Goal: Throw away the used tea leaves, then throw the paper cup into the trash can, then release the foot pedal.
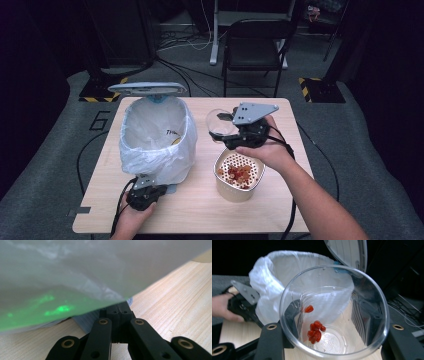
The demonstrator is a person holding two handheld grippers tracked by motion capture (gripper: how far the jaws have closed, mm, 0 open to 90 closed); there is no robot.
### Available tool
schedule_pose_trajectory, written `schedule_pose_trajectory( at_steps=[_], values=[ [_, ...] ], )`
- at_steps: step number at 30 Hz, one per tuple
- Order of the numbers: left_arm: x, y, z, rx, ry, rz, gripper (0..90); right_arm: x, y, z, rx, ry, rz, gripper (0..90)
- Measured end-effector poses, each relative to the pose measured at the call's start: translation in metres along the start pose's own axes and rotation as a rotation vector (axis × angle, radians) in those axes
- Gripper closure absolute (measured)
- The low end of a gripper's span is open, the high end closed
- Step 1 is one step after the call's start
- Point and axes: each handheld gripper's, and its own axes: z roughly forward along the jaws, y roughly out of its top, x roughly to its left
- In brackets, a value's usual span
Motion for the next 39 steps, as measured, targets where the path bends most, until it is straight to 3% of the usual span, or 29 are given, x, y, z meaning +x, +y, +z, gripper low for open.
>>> schedule_pose_trajectory(
  at_steps=[13, 17, 20, 21, 25, 26, 39],
  values=[
    [-0.001, 0.0, 0.0, 0.004, 0.012, -0.013, 90.0, 0.002, 0.032, 0.025, -0.049, 0.068, 0.054, 42.1],
    [0.0, 0.0, 0.0, 0.007, 0.003, 0.001, 90.0, 0.002, 0.042, 0.043, -0.075, 0.097, 0.069, 41.9],
    [-0.001, 0.0, 0.0, 0.004, 0.013, -0.015, 90.0, 0.004, 0.045, 0.053, -0.081, 0.113, 0.082, 41.6],
    [0.0, 0.0, 0.0, 0.007, 0.004, -0.001, 90.0, 0.007, 0.048, 0.063, -0.076, 0.122, 0.075, 41.3],
    [-0.001, 0.0, 0.0, 0.002, 0.015, -0.016, 90.0, 0.011, 0.052, 0.077, -0.074, 0.126, 0.069, 40.9],
    [0.0, 0.0, 0.0, 0.006, 0.001, 0.004, 90.0, 0.014, 0.053, 0.085, -0.087, 0.125, 0.081, 40.4],
    [-0.001, 0.0, 0.0, 0.002, 0.01, -0.01, 90.0, 0.018, 0.055, 0.115, -0.089, 0.112, 0.121, 38.3]
  ],
)
